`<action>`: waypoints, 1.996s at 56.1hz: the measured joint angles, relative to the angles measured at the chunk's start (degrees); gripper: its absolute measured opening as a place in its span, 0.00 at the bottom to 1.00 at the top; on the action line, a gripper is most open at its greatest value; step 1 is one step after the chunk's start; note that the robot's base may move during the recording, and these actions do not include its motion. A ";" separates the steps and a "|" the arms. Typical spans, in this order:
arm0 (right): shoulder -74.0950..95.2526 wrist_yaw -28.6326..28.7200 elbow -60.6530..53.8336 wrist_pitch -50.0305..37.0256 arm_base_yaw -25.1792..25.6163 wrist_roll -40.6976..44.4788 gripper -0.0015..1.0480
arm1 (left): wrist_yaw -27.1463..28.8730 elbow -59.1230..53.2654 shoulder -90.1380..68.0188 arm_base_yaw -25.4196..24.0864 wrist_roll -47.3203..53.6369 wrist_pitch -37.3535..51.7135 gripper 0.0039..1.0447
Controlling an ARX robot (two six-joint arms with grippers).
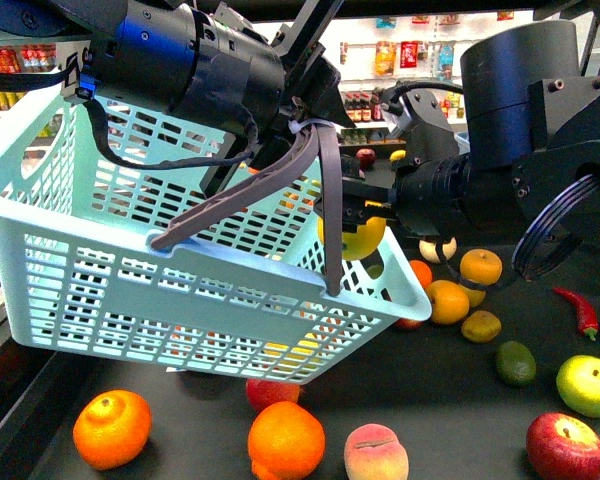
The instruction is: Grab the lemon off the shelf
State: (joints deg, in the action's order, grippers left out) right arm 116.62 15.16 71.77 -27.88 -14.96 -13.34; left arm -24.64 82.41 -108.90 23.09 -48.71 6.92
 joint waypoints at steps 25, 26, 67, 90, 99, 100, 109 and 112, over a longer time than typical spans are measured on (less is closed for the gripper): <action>-5.79 -6.62 -4.59 -3.10 3.54 2.51 0.93 | 0.20 -0.02 -0.02 -0.02 -0.24 -0.02 0.11; -6.54 -7.08 -5.11 -3.34 3.82 2.82 0.93 | 0.17 -0.02 -0.02 -0.02 -0.24 -0.02 0.11; -83.30 -49.29 -57.29 15.06 -2.01 12.33 0.93 | 0.17 -0.02 -0.02 -0.02 -0.44 -0.02 0.11; -111.25 -27.23 -67.06 27.19 2.29 13.20 0.39 | 0.09 -0.02 -0.09 -0.02 -0.35 -0.02 0.10; -112.89 -21.20 -68.08 27.82 7.10 13.20 0.14 | 0.13 -0.02 -0.09 -0.02 -0.46 -0.02 0.10; -113.07 -18.91 -68.22 27.93 8.76 13.22 0.11 | 0.13 -0.02 -0.09 -0.04 -0.44 -0.02 0.10; -113.94 -15.50 -69.00 28.02 14.53 13.18 0.03 | 0.04 -0.02 -0.09 -0.02 -0.46 -0.02 0.10; -115.08 -15.23 -69.88 27.93 14.60 13.18 0.03 | 0.04 -0.02 -0.09 -0.02 -0.39 -0.02 0.10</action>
State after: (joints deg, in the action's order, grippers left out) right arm 1.54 -0.08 1.89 0.05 -0.36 -0.16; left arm -24.60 82.39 -108.99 23.07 -49.10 6.90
